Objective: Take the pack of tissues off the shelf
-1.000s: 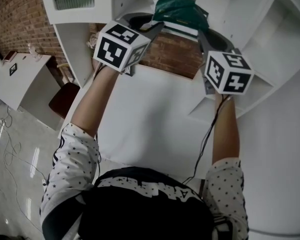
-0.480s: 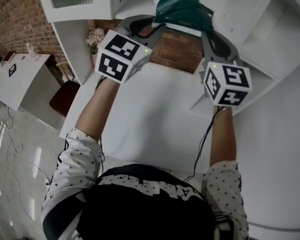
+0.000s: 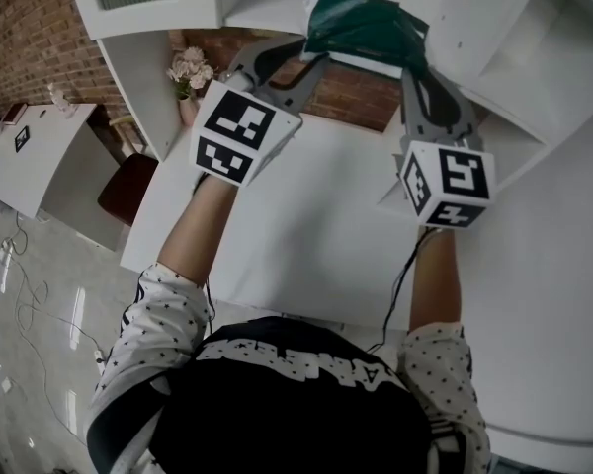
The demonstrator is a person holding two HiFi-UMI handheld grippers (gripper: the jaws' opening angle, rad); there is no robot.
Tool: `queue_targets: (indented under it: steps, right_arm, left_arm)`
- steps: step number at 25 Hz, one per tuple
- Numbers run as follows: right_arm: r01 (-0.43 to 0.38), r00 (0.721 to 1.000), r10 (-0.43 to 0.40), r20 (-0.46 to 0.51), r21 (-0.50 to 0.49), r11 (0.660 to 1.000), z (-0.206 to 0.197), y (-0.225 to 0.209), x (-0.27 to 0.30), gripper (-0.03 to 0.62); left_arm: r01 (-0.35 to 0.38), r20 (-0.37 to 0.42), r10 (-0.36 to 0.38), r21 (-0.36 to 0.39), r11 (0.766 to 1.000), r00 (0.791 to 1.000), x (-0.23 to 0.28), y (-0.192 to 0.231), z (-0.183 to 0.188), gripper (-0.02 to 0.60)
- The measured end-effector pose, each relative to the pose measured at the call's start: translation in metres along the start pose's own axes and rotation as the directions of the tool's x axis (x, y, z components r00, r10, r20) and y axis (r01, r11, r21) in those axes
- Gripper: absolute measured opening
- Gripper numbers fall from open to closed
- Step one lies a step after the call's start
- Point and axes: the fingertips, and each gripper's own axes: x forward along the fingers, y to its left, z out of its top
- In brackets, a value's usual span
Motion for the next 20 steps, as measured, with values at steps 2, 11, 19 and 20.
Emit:
queue_targets:
  steps: [2, 11, 19, 20]
  right_arm:
    - [0.006, 1.000, -0.006, 0.001, -0.010, 1.000, 0.002, 0.004, -0.004, 0.081]
    - [0.043, 0.999, -0.043, -0.010, -0.030, 0.999, -0.005, 0.021, -0.031, 0.081]
    - [0.061, 0.998, -0.061, -0.021, -0.020, 0.998, -0.016, 0.035, -0.047, 0.081]
    - [0.060, 0.998, -0.061, -0.024, -0.018, 0.998, -0.017, 0.037, -0.050, 0.081]
  left_arm:
    - [0.002, 0.006, -0.002, -0.004, 1.000, 1.000, -0.004, -0.001, 0.001, 0.129]
    - [0.039, 0.016, -0.039, -0.020, 0.999, 0.999, -0.024, -0.018, -0.009, 0.129]
    - [0.051, 0.021, -0.051, -0.009, 0.999, 0.998, -0.041, -0.030, -0.019, 0.129]
    - [0.053, 0.021, -0.053, -0.008, 0.999, 0.998, -0.043, -0.032, -0.020, 0.129]
